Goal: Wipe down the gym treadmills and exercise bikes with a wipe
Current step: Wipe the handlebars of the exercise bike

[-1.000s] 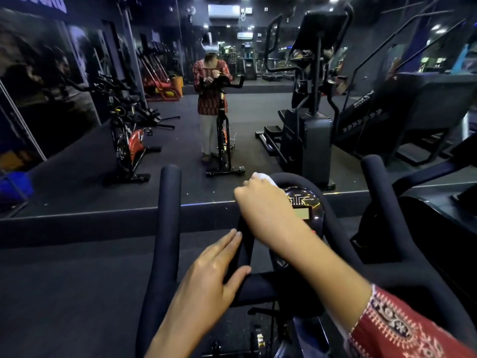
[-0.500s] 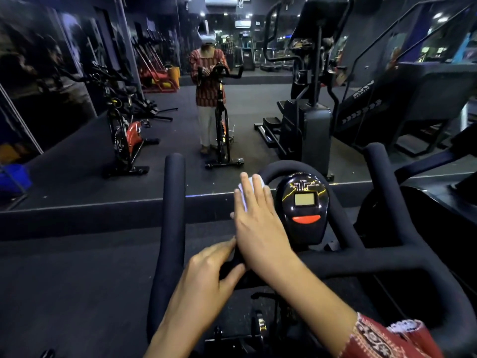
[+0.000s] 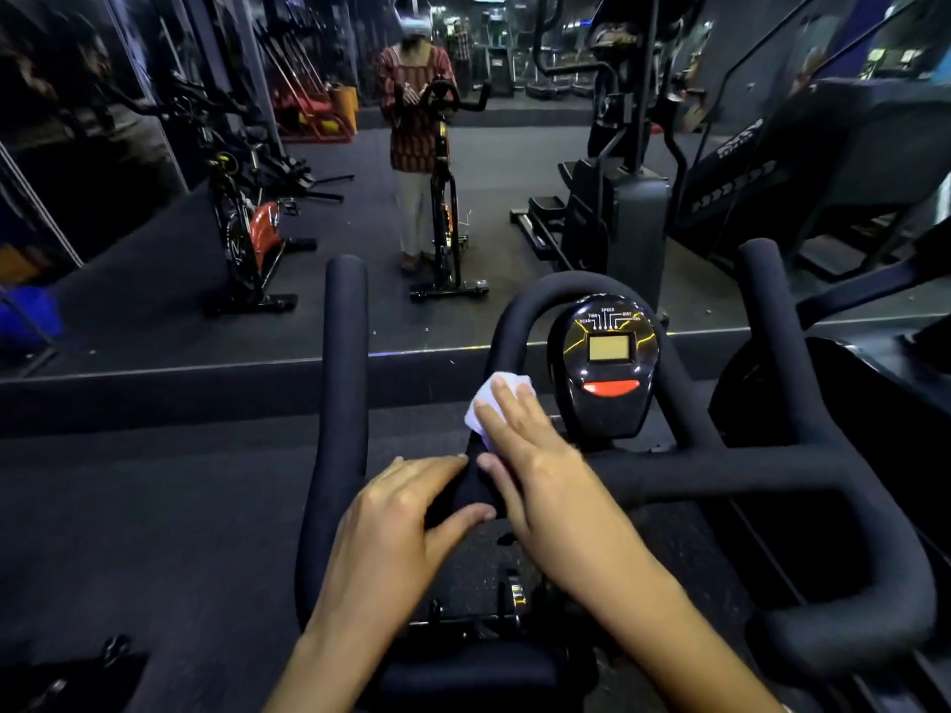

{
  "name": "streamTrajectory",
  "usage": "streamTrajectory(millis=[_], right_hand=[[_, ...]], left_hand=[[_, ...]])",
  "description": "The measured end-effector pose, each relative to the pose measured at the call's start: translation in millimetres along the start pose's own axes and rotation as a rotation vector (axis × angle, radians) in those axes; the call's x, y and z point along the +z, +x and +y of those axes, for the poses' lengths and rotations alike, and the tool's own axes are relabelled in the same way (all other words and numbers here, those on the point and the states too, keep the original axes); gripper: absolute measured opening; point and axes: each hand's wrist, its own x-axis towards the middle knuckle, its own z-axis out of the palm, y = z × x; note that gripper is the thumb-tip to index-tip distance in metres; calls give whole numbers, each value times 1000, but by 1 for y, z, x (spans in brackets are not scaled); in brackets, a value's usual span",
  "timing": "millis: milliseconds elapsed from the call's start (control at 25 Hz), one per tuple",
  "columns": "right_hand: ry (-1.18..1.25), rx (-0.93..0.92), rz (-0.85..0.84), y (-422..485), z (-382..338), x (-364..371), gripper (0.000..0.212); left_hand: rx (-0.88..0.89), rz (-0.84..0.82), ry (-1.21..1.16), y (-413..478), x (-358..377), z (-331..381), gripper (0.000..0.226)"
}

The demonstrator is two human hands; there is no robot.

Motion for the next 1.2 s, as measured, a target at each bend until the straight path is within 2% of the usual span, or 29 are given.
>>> streamTrajectory(millis=[120, 200, 240, 320, 400, 480, 600, 720, 880, 1000, 1040, 1120, 1160, 1200], right_hand=[[-55, 60, -186, -4, -3, -4, 63], [-170, 100, -356, -14, -6, -21, 47], [-206, 78, -372, -19, -8, -31, 34], [-283, 8, -204, -28, -8, -34, 26], [-292, 36, -104, -33, -5, -28, 36], [-346, -9, -118, -36, 5, -10, 50], [-280, -35, -133, -43, 21, -15, 46], [-255, 109, -219, -52, 17, -46, 46], [-388, 286, 13, -61, 26, -49, 48], [-421, 343, 3, -60, 33, -32, 69], [-386, 372, -25, -59, 29, -35, 68], [-167, 385, -9, -64, 22, -51, 52], [-35, 305, 32, -68, 22, -59, 44], [50, 231, 171, -67, 21, -65, 39]], left_hand=[[-24, -2, 15, -1, 0, 2, 63], [-10, -1, -9, 0, 1, 3, 70], [21, -1, -19, 1, 2, 5, 72], [132, -8, 6, 5, 4, 10, 73], [251, -24, 47, 10, 9, 11, 71], [299, -49, 52, 11, 15, 9, 71], [318, -53, 65, 13, 21, 8, 75], [336, -65, 70, 18, 24, 14, 78], [322, -96, 25, 16, 34, 28, 63], [323, -136, 72, 12, 36, 28, 54], [321, -133, 74, 12, 36, 28, 51], [303, -83, 22, 15, 33, 30, 47], [295, -31, -17, 19, 31, 33, 44], [290, 33, -45, 24, 27, 37, 41]])
